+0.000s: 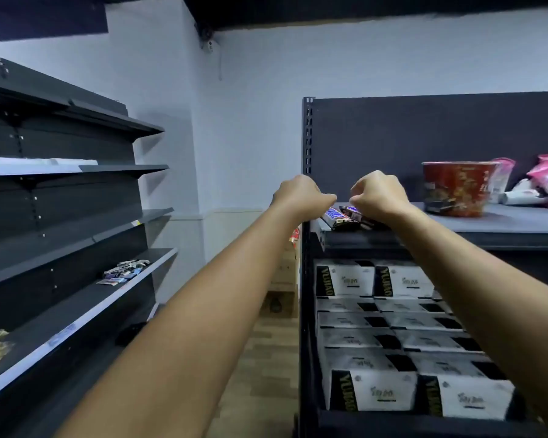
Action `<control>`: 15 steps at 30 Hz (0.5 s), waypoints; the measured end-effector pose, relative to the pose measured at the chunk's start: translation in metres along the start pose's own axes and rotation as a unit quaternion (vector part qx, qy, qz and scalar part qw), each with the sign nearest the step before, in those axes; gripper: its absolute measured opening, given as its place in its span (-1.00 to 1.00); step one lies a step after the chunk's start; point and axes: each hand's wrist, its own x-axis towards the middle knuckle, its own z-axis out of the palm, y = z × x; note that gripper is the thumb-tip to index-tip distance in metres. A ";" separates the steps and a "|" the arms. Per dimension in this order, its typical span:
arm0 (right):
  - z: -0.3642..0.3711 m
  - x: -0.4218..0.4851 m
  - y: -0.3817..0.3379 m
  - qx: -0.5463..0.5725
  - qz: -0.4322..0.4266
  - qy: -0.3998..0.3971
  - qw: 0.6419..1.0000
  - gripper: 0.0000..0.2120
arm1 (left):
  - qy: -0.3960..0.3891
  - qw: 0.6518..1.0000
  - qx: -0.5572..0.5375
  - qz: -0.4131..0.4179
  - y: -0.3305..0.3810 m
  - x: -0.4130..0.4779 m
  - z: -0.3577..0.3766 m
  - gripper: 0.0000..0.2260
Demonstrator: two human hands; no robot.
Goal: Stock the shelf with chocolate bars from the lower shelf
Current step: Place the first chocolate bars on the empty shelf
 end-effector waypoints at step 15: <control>0.022 0.012 -0.001 -0.045 0.075 -0.045 0.995 -0.77 | -0.085 0.979 -0.124 -0.140 -0.008 0.031 0.028 -0.72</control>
